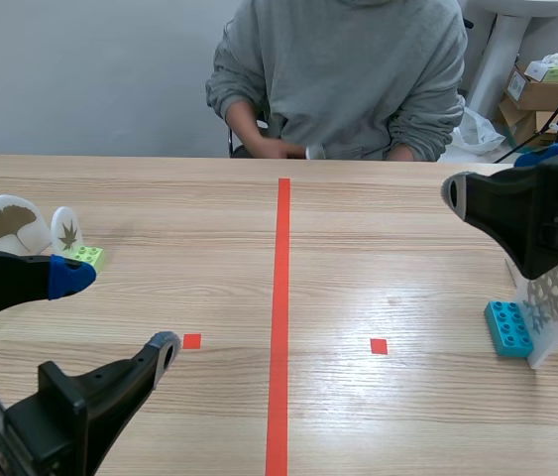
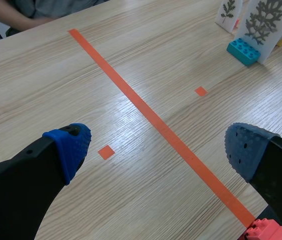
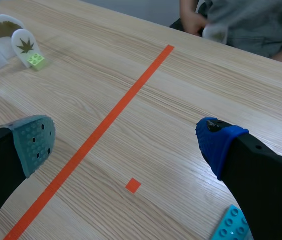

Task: Do the leaf sorting experiment

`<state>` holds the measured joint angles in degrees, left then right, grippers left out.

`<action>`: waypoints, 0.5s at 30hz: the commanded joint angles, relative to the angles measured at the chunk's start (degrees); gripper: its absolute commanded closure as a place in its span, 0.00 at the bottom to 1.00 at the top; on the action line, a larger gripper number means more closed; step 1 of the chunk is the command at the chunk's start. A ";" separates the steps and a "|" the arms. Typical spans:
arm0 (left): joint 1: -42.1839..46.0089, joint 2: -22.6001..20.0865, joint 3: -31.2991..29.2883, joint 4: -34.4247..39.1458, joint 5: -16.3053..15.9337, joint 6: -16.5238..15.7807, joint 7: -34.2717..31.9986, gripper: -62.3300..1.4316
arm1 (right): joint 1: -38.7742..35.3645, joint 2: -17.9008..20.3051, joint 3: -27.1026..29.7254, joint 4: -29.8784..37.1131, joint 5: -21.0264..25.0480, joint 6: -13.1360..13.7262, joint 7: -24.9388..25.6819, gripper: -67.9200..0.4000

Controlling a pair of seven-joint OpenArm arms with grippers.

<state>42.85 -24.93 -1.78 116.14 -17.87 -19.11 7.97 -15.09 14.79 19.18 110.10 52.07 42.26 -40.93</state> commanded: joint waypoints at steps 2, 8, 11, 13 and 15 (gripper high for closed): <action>-0.20 0.28 0.04 1.31 -0.57 0.09 -0.85 0.08 | 0.79 0.74 -1.27 -0.07 0.68 0.46 0.59 0.15; -0.20 0.28 0.04 1.31 -0.59 0.09 -0.87 0.08 | 0.76 0.79 -5.53 -0.07 0.63 0.46 -0.85 0.15; -0.20 0.28 0.04 1.31 -0.59 0.09 -0.87 0.08 | 0.76 1.01 -7.02 -0.07 0.66 0.46 -4.50 0.15; -0.20 0.28 0.04 1.31 -0.59 0.09 -0.87 0.08 | 0.48 1.40 -7.58 -0.07 0.61 0.46 -7.65 0.15; -0.17 0.26 0.04 1.31 -0.61 0.09 -1.09 0.08 | -0.17 2.08 -7.61 -0.07 0.59 0.46 -9.64 0.15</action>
<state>42.85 -24.93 -1.78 116.14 -17.87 -19.11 7.94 -15.18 15.29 11.05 110.08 52.01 42.26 -51.40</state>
